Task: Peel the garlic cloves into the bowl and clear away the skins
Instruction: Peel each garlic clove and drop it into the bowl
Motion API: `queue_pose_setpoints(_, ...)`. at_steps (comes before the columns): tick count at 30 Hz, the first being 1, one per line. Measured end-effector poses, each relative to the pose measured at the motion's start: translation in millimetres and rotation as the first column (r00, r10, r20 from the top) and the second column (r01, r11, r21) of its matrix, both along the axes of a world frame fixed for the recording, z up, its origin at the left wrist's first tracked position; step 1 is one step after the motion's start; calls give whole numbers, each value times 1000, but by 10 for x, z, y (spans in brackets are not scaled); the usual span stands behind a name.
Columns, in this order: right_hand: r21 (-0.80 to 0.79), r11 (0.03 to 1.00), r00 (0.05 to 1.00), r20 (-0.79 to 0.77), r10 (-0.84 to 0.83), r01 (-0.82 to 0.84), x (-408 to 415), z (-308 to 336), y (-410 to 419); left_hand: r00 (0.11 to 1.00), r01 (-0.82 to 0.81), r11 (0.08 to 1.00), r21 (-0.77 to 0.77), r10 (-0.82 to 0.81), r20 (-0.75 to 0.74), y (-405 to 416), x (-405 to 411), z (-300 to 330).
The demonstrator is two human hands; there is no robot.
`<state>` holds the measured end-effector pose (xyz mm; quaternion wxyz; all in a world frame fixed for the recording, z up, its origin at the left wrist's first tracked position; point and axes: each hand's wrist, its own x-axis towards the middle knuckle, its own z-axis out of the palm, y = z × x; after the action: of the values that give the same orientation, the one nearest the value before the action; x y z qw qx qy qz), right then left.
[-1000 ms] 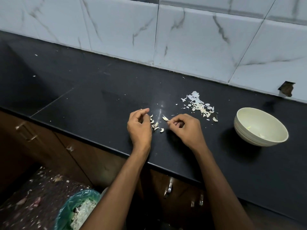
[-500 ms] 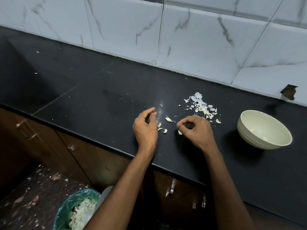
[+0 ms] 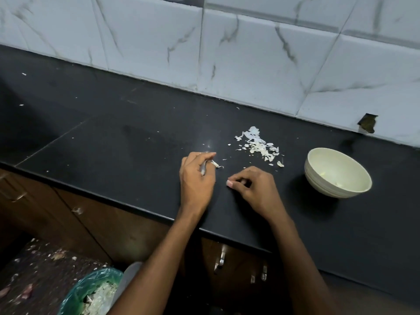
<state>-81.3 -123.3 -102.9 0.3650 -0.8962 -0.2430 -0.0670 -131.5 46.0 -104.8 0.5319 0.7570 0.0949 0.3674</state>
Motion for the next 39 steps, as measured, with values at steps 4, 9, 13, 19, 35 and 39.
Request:
queue_pose_setpoints(4,10,999,999,-17,50,-50,52,-2,-92,986,157,980,126,-163,40,-250,-26,10)
queue_pose_setpoints(9,280,960,989,-142,30,11,27,9,-284,981,191,976,107,-194,19,-587,28,16)
queue_pose_setpoints(13,631,756,964,-267,1,174,87,88,-492,951,311,950,38,-310,-21,-677,225,26)
queue_pose_setpoints(19,588,771,939,-341,-38,245,153,20,-511,890,393,869,-300,-442,-116,-686,371,-11)
queue_pose_setpoints(35,488,870,980,-196,32,69,-4,-20,-442,997,25,935,353,0,-72,-56,196,29)
queue_pose_setpoints(39,491,867,982,-190,20,78,-1,-5,-417,945,188,887,422,-46,-324,303,322,11)
